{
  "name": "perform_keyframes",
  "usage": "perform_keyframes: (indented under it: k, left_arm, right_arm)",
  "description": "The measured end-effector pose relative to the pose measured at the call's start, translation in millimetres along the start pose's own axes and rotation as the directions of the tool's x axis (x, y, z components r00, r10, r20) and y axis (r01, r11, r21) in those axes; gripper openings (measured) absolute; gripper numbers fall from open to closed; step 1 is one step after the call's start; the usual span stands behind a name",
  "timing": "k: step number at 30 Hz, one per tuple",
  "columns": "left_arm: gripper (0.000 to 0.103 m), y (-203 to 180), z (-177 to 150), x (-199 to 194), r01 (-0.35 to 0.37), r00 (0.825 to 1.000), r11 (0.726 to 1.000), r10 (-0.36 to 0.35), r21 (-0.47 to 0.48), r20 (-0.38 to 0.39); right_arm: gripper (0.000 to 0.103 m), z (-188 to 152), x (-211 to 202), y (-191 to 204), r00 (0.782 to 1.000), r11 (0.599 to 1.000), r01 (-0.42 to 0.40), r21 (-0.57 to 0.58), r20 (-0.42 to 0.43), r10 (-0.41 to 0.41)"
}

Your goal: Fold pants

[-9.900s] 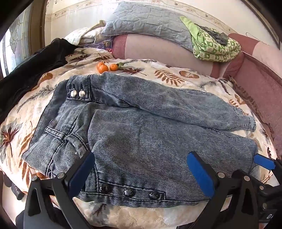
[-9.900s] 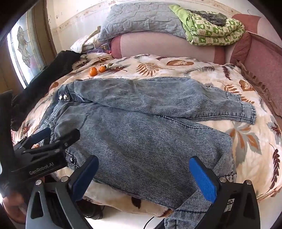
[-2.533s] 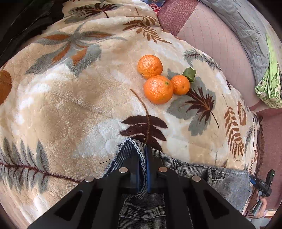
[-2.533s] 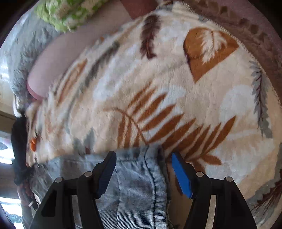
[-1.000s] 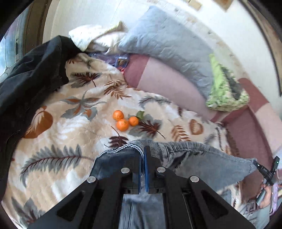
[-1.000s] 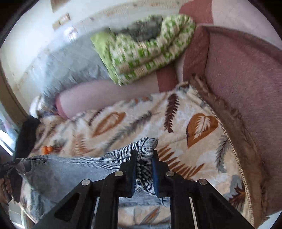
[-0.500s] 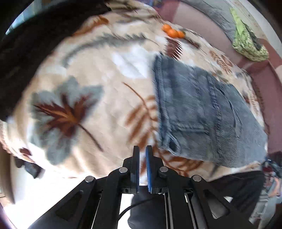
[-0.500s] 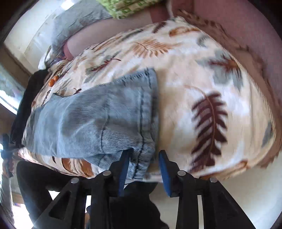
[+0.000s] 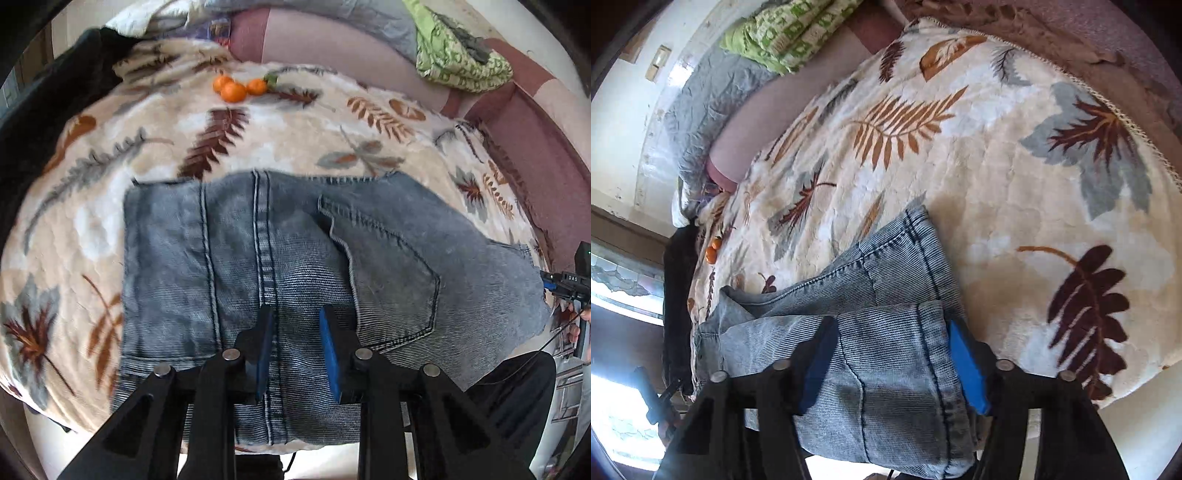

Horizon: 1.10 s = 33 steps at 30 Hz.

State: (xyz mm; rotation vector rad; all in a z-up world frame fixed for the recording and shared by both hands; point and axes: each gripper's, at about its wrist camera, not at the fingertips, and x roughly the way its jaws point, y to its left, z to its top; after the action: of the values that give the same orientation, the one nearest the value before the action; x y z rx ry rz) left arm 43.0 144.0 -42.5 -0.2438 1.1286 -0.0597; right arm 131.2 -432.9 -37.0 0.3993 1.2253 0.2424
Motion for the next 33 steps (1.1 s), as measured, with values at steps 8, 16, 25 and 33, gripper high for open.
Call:
perform_keyframes:
  k: [8, 16, 25, 33]
  left_arm:
    - [0.026, 27, -1, 2, 0.107, 0.994, 0.992, -0.106, -0.070, 0.022]
    - [0.026, 26, -4, 1, 0.104, 0.994, 0.993, -0.101, -0.060, 0.039]
    - [0.028, 31, -4, 2, 0.132, 0.991, 0.987, -0.128, -0.095, 0.046]
    - [0.028, 30, -5, 1, 0.122, 0.992, 0.988, -0.118, -0.098, 0.052]
  right_arm:
    - [0.013, 29, -59, 62, 0.967, 0.964, 0.190, -0.184, 0.207, -0.151]
    - [0.025, 44, 4, 47, 0.940, 0.920, 0.341, -0.192, 0.064, -0.335]
    - [0.080, -10, -57, -29, 0.980, 0.984, -0.023, 0.178, 0.200, -0.013]
    - [0.080, -44, -26, -31, 0.994, 0.980, 0.046, 0.192, 0.085, -0.064]
